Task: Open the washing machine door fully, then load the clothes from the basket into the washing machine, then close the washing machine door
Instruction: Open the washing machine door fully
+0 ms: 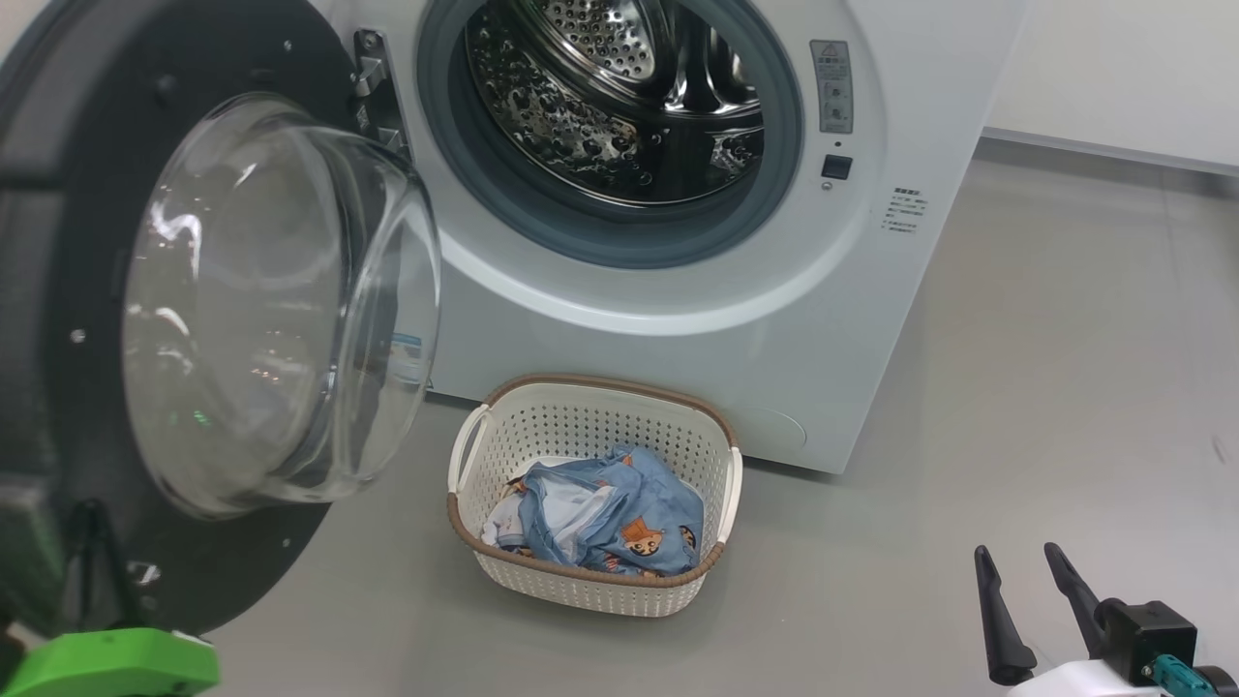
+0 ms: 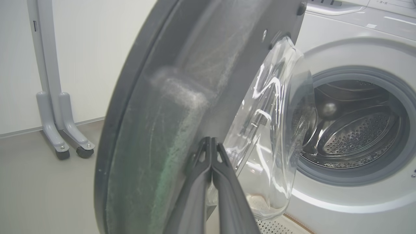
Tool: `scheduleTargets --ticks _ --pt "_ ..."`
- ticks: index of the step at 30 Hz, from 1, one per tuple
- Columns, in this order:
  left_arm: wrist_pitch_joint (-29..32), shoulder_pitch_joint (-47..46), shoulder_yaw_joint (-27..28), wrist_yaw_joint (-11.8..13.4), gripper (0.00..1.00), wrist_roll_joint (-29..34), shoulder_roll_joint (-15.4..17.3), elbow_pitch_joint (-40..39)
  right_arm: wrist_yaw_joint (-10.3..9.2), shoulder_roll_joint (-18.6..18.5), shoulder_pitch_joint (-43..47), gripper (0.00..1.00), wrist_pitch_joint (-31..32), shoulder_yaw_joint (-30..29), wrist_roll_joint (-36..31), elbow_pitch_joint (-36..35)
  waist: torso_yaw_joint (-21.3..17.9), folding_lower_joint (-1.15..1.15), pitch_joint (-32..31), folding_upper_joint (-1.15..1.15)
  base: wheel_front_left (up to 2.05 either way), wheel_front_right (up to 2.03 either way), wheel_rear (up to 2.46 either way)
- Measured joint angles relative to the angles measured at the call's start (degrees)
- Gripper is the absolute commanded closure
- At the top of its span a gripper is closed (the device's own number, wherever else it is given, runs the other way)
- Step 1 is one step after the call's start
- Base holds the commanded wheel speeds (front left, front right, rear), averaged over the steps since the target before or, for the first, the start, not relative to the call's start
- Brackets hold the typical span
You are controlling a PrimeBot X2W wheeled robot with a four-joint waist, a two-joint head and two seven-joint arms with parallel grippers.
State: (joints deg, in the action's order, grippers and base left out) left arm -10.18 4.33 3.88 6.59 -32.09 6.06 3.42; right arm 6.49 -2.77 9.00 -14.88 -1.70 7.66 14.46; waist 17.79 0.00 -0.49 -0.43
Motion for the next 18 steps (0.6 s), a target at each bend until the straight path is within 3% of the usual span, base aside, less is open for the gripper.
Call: scheduleTargets --ticks 9,18 --pt "0.0 -3.4 7.0 0.1 1.00 -0.7 4.6 7.0 0.03 0.0 -0.2 0.00 0.0 0.1 -0.2 0.6 -2.8 0.00 -0.4 0.00 0.00 0.00 0.00" --pt "0.0 -6.6 9.5 0.1 1.00 1.0 9.2 13.6 0.19 0.1 -0.3 0.00 0.0 -0.1 -0.2 1.0 -5.7 0.00 -0.7 0.00 0.00 0.00 0.00"
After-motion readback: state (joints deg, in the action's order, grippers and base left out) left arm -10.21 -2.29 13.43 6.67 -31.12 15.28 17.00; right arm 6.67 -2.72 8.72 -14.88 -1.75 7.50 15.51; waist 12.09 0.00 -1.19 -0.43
